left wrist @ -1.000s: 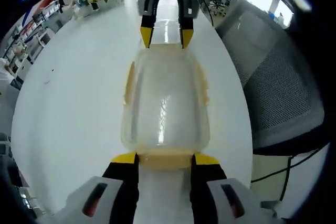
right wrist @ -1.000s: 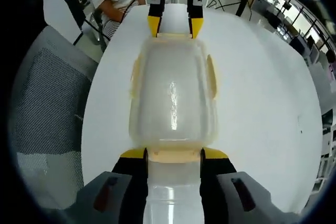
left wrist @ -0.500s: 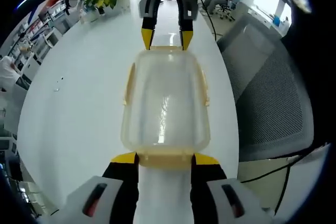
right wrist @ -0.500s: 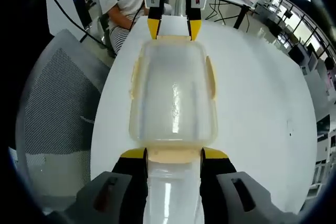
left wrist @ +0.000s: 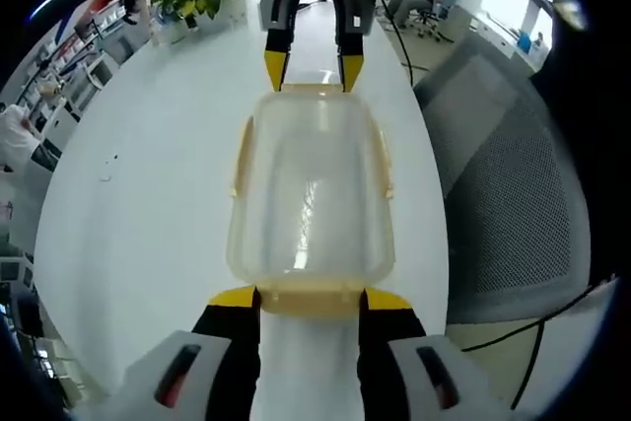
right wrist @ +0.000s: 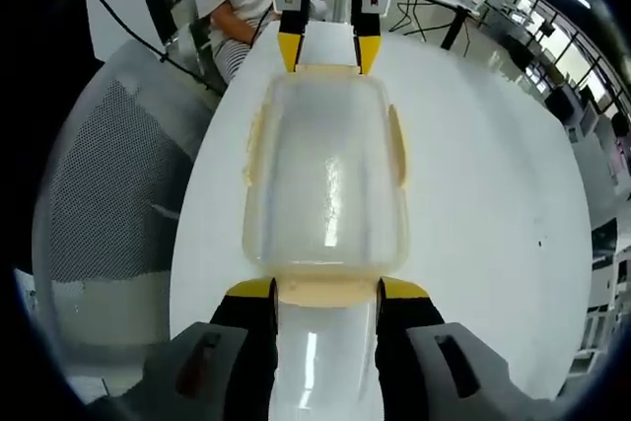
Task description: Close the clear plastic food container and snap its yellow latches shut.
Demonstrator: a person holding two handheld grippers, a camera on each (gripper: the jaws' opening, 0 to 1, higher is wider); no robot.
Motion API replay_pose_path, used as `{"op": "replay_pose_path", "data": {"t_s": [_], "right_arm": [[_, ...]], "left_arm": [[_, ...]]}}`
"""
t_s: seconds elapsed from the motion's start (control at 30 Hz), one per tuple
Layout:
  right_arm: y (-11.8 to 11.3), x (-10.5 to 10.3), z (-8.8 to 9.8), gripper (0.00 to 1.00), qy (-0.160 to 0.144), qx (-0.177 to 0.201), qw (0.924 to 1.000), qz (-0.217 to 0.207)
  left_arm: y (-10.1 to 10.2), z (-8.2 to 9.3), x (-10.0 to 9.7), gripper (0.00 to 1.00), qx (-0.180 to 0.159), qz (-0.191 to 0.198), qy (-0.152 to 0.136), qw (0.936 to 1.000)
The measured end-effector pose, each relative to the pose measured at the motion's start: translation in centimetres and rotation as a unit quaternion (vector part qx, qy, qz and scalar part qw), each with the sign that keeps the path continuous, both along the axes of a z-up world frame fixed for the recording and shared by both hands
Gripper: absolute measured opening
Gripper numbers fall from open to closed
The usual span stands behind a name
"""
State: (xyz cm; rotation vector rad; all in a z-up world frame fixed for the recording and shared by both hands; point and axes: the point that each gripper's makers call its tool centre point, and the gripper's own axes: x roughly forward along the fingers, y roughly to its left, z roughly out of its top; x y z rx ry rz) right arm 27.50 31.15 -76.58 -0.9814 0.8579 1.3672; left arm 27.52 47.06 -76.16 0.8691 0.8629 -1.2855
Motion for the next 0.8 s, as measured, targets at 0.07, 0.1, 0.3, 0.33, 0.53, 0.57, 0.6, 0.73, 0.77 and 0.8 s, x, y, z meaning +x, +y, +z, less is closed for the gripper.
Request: {"op": "replay_pose_path", "data": {"t_s": [0.07,0.1,0.3,0.33,0.53,0.57,0.6,0.73,0.77,0.8], "right_arm": [[-0.5,0.1,0.0,0.35,-0.002,-0.001,1.0,0.0],[-0.7,0.1,0.0,0.35,-0.002,-0.002,1.0,-0.001],[-2.4,0.1,-0.2,0.35,-0.004,-0.007,1.0,-0.005],[-2.7,0.1,-0.2,0.35,-0.004,-0.007,1.0,-0.006],[-5.1,0.0,-0.3,0.35,-0.004,-0.01,0.9999,-0.01],[-5.4,0.0,-0.3,0.35,-0.003,-0.011,0.9999,-0.011],[-5.9,0.0,-0.4,0.35,-0.002,-0.011,0.9999,-0.013],[-7.2,0.2,-0.4,0.35,0.0,-0.009,0.9998,-0.019],[-7.6,0.2,-0.5,0.35,0.0,-0.009,0.9997,-0.02],[-8.1,0.2,-0.5,0.35,-0.001,-0.012,0.9997,-0.021]], "left_arm": [[-0.5,0.0,0.1,0.33,0.0,-0.001,-0.001,1.0],[-0.6,0.0,0.1,0.33,0.0,-0.001,-0.001,1.0],[-2.3,-0.2,0.3,0.33,-0.007,-0.004,0.002,1.0],[-2.6,-0.3,0.3,0.33,-0.008,-0.004,0.003,1.0],[-5.0,-0.7,0.4,0.33,-0.012,-0.012,0.009,0.9998],[-5.5,-0.7,0.5,0.33,-0.014,-0.012,0.01,0.9998],[-5.8,-0.8,0.5,0.33,-0.015,-0.014,0.01,0.9997],[-7.2,-1.0,0.9,0.33,-0.01,-0.019,0.006,0.9998],[-7.4,-1.1,0.9,0.33,-0.009,-0.019,0.006,0.9998],[-7.9,-1.1,1.0,0.33,-0.009,-0.021,0.006,0.9997]]}}
